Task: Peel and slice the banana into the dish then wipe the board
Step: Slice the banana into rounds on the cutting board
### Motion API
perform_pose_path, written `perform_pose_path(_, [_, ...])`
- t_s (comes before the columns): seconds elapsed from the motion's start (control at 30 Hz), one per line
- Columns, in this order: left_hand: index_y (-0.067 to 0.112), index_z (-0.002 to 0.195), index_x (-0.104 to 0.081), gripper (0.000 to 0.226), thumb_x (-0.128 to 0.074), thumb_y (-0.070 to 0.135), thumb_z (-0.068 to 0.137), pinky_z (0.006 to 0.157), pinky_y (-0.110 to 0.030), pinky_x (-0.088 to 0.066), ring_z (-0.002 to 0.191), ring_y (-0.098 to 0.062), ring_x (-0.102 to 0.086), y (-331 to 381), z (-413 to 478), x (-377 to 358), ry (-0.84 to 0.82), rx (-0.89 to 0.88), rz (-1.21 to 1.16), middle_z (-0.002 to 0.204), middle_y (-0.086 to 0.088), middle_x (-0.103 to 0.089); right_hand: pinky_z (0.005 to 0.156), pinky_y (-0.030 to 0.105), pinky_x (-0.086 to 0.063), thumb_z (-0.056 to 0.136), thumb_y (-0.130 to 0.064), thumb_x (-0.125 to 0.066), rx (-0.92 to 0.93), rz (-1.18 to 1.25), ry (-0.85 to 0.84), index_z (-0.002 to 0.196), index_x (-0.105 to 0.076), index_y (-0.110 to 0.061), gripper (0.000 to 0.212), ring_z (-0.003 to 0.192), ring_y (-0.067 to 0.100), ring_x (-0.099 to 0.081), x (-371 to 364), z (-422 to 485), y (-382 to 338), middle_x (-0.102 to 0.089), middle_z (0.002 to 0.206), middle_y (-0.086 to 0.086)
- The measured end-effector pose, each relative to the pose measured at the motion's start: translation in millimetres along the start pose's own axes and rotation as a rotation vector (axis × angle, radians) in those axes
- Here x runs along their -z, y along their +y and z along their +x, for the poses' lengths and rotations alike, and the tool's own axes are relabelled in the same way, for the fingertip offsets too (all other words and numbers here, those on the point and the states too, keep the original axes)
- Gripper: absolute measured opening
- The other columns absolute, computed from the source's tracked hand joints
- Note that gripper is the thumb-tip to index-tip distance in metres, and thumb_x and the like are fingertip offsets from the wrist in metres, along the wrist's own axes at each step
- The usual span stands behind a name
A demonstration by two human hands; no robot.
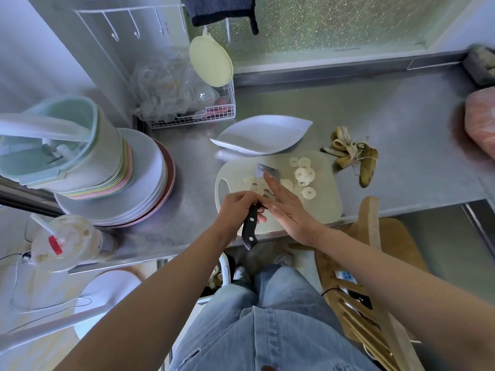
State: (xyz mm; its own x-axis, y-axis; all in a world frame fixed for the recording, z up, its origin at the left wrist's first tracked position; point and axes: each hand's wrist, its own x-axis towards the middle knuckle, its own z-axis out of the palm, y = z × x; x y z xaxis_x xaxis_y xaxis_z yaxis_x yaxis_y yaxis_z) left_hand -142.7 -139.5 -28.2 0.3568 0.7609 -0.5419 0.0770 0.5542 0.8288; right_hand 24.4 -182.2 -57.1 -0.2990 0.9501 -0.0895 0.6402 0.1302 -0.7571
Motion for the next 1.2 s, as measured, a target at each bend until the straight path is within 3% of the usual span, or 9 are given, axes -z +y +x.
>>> perform_pose_path(0.2, [-0.002,0.083,-0.062,0.020,-0.047,0.009,0.090,0.053,-0.023,-0.047,0.058,-0.025,-0.061,-2,2,7,-0.014,0.074,0.039,0.071,-0.016,-0.060,0.117,0.034,0.000,0.098,-0.051,-0.008,-0.112,-0.114,-0.010,0.145,-0.023,-0.050,0.049,0.146,0.006,0.012,2,7,11,0.008,0.160,-0.012])
perform_pose_path(0.37, [-0.014,0.087,-0.060,0.025,-0.048,0.008,0.088,0.052,-0.023,-0.048,0.056,-0.024,-0.063,-1,2,6,-0.014,0.096,0.067,0.074,-0.019,-0.059,0.119,0.043,-0.001,0.094,-0.051,-0.011,-0.317,-0.117,-0.009,0.148,-0.018,-0.040,0.055,0.146,0.010,0.012,7,10,21,0.007,0.160,-0.007])
perform_pose_path(0.47, [-0.009,0.079,-0.062,0.024,-0.049,0.008,0.088,0.052,-0.023,-0.048,0.057,-0.025,-0.062,1,3,7,0.004,0.082,0.066,0.073,-0.019,-0.059,0.120,0.038,0.001,0.094,-0.054,-0.009,-0.202,-0.084,0.008,0.151,-0.010,-0.032,0.061,0.146,0.006,0.012,7,6,15,0.006,0.160,-0.008])
perform_pose_path(0.6, [0.002,0.070,-0.060,0.021,-0.049,0.007,0.086,0.053,-0.025,-0.045,0.055,-0.025,-0.059,1,4,9,0.016,0.075,0.024,0.066,-0.015,-0.059,0.117,0.029,0.005,0.097,-0.048,-0.010,-0.038,-0.121,-0.050,0.151,-0.016,-0.031,0.057,0.145,0.003,0.013,0,-2,6,0.006,0.160,-0.011])
perform_pose_path(0.7, [0.001,0.075,-0.057,0.015,-0.046,0.004,0.085,0.052,-0.025,-0.044,0.052,-0.025,-0.059,1,3,8,0.047,0.083,0.004,0.064,-0.015,-0.057,0.117,0.031,0.004,0.097,-0.047,-0.009,-0.160,-0.149,-0.012,0.150,-0.016,-0.036,0.055,0.144,0.002,0.017,0,-5,19,0.011,0.159,-0.012])
perform_pose_path(0.83, [-0.003,0.081,-0.060,0.017,-0.046,0.004,0.087,0.054,-0.025,-0.046,0.051,-0.022,-0.061,3,1,9,0.063,0.072,0.015,0.064,-0.014,-0.059,0.119,0.044,0.002,0.094,-0.050,-0.008,-0.348,-0.195,-0.011,0.151,-0.013,-0.035,0.059,0.144,0.006,0.019,7,-4,36,0.016,0.159,-0.010])
perform_pose_path(0.97, [-0.015,0.082,-0.057,0.024,-0.047,0.006,0.087,0.054,-0.025,-0.046,0.053,-0.023,-0.062,3,4,12,0.046,0.079,0.069,0.067,-0.016,-0.058,0.116,0.036,0.005,0.096,-0.046,-0.013,-0.260,-0.149,0.056,0.148,-0.011,-0.044,0.052,0.145,0.007,0.015,13,1,25,0.013,0.159,-0.010])
perform_pose_path(1.07, [-0.017,0.084,-0.056,0.025,-0.048,0.006,0.087,0.053,-0.024,-0.047,0.053,-0.022,-0.062,4,4,11,0.026,0.082,0.082,0.072,-0.019,-0.058,0.114,0.032,0.007,0.096,-0.049,-0.013,-0.205,-0.154,0.005,0.147,-0.017,-0.046,0.052,0.145,0.007,0.017,9,9,17,0.014,0.159,-0.010])
perform_pose_path(1.2, [-0.014,0.084,-0.060,0.022,-0.047,0.004,0.088,0.053,-0.022,-0.049,0.052,-0.021,-0.061,7,-2,12,0.024,0.069,0.095,0.073,-0.020,-0.060,0.118,0.043,0.001,0.101,-0.046,-0.015,-0.404,-0.208,0.050,0.148,-0.018,-0.040,0.048,0.146,0.014,0.015,7,22,29,0.015,0.159,-0.006])
